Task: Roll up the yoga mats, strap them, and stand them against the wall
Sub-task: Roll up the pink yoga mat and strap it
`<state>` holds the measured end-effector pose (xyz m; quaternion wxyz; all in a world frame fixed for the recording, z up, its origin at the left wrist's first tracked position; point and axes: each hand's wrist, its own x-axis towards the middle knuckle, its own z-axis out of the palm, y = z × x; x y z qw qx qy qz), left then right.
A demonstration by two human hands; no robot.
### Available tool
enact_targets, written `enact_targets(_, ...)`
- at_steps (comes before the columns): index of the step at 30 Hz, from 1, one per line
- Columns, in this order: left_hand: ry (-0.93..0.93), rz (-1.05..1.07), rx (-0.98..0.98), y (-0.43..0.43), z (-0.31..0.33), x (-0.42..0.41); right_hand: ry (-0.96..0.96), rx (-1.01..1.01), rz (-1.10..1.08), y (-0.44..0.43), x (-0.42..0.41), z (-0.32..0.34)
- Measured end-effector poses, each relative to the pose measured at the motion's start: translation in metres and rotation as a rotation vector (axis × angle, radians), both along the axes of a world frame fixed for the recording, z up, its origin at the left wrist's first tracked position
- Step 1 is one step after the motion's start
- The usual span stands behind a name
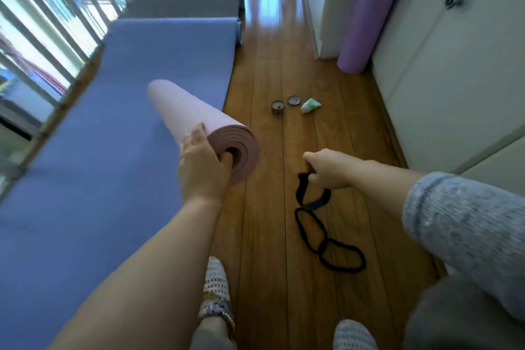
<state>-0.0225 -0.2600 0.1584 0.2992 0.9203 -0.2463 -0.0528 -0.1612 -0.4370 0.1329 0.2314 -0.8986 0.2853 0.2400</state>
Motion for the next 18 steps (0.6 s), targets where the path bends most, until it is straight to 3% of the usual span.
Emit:
enact_targets(8,-0.171,-0.165,0.084,0.1,0.183,-0.01,-0.514,-0.005,-0.124,0.074,-0.024,0.179)
enact_targets(12,-0.235,-0.313,0.207,0.149,0.257,-0.039,-0.696,0.124,-0.186,0.119,-0.048,0.249)
enact_targets(15,-0.261,-0.463,0.369,0.179,0.292,-0.072,-0.651,0.223,-0.115,0.157,-0.065,0.287)
enact_targets(18,-0.3,-0.576,0.453,0.198,0.312,-0.11,-0.438,0.312,0.017,0.192,-0.078,0.314)
